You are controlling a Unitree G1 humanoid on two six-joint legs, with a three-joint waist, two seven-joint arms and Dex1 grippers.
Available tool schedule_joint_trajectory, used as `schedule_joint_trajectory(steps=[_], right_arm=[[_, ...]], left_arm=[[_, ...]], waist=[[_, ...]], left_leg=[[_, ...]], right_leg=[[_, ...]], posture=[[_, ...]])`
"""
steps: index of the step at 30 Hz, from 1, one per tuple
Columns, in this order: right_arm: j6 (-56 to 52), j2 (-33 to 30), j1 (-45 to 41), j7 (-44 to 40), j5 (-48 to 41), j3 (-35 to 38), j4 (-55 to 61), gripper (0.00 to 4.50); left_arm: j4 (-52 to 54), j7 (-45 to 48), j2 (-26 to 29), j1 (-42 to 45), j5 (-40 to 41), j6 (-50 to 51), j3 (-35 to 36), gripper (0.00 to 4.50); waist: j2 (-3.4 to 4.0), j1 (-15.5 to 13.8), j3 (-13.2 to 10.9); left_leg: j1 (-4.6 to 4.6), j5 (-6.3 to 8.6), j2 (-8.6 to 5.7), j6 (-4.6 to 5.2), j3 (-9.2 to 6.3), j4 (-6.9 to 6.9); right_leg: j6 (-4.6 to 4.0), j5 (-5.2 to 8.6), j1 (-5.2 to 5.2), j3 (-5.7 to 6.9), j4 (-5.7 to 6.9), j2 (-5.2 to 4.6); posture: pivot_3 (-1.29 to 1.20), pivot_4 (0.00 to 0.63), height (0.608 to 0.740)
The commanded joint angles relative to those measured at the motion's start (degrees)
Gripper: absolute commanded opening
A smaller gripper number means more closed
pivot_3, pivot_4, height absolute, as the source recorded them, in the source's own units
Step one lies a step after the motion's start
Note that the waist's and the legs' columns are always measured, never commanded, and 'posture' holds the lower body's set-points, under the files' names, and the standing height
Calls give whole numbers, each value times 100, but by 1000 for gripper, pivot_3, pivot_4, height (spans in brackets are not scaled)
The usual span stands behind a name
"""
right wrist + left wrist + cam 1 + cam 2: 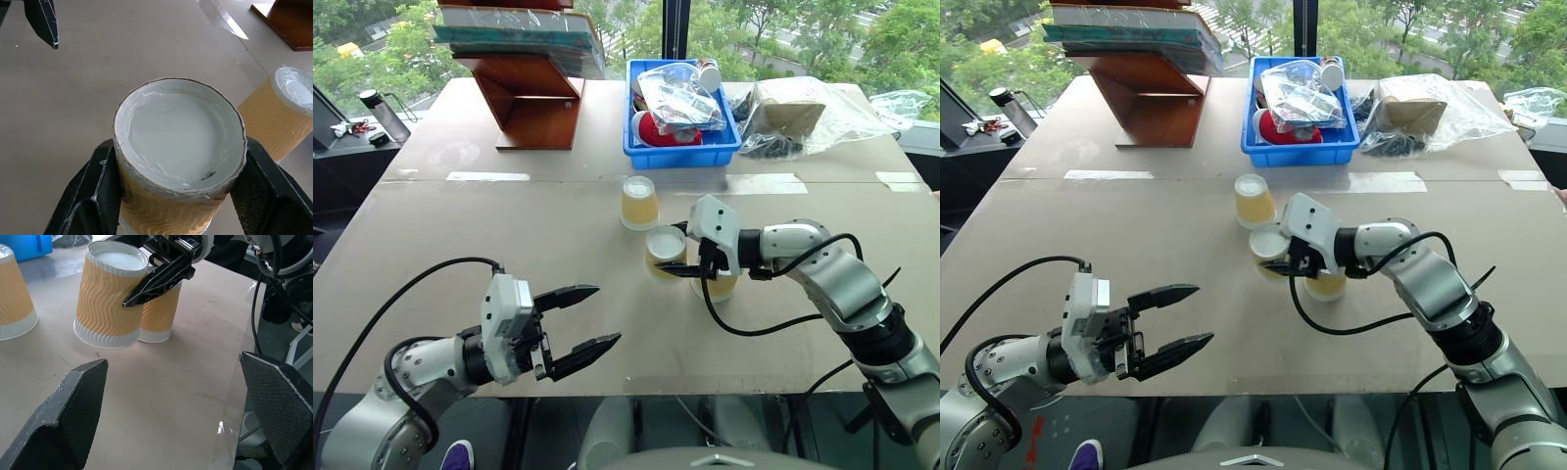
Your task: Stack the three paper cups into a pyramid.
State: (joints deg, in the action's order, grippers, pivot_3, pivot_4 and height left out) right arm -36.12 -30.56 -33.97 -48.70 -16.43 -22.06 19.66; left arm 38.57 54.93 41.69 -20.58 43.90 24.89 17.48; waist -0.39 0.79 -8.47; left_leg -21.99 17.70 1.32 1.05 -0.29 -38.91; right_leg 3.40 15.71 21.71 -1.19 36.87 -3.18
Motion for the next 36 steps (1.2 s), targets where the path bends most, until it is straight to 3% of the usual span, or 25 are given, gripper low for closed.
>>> schedule_joint_trajectory(steps=[1, 5, 7, 10, 19, 27, 32, 36], right_arm=[[33, -9, -1, -75, -20, 109, 181, 2223], [1, -28, 0, -144, -35, 109, 193, 2223], [9, -31, -8, -155, -30, 134, 187, 3291], [35, -43, -27, -119, -5, 194, 200, 4427], [-150, -308, -80, -262, -380, 684, 582, 4427], [-629, -506, 202, -422, -1611, 1771, 1171, 4427], [-878, -998, 993, -440, -2499, 2934, 1726, 4427], [-820, -1175, 1755, -60, -2658, 3663, 1993, 4427]], left_arm=[[91, 46, 26, -19, 24, -100, 86, 4426], [76, 54, 20, -17, 21, -107, 85, 4426], [72, 55, 18, -14, 17, -109, 79, 4426], [70, 61, 16, -27, 13, -113, 85, 4426], [-76, 72, 23, 35, -101, -126, 18, 4426], [-592, 106, 117, 687, -371, -94, -255, 4426], [-1218, 48, 111, 1583, -626, -62, -606, 4426], [-1902, -57, 49, 2254, -919, -98, -791, 4426]], waist=[[0, 1, 0], [0, 0, 0], [0, 0, 0], [0, 1, 0], [0, -1, 0], [0, -18, -1], [-2, -67, -3], [-6, -54, -2]], left_leg=[[0, 0, 0, 0, 0, 0], [0, 1, 0, 1, 0, 0], [0, 0, 0, 1, 0, 0], [0, 0, 0, 1, 0, 0], [0, 1, 0, 1, -1, 0], [-1, 4, 0, 8, -3, 1], [-5, 4, -2, 8, -9, 1], [-8, 5, -6, 9, -11, 1]], right_leg=[[0, 0, 0, 0, 0, 0], [0, 0, 0, 0, 0, 0], [0, 0, 0, 0, 0, 0], [0, 0, 0, 0, 0, 0], [0, 0, 0, 0, 0, 0], [0, 0, -2, 4, -2, -1], [0, 0, -2, 10, -2, -1], [1, 0, -2, 11, -5, 1]], posture=[[0, 150, 740], [0, 150, 740], [0, 150, 740], [0, 150, 740], [0, 150, 740], [0, 150, 740], [0, 150, 740], [0, 150, 740]])
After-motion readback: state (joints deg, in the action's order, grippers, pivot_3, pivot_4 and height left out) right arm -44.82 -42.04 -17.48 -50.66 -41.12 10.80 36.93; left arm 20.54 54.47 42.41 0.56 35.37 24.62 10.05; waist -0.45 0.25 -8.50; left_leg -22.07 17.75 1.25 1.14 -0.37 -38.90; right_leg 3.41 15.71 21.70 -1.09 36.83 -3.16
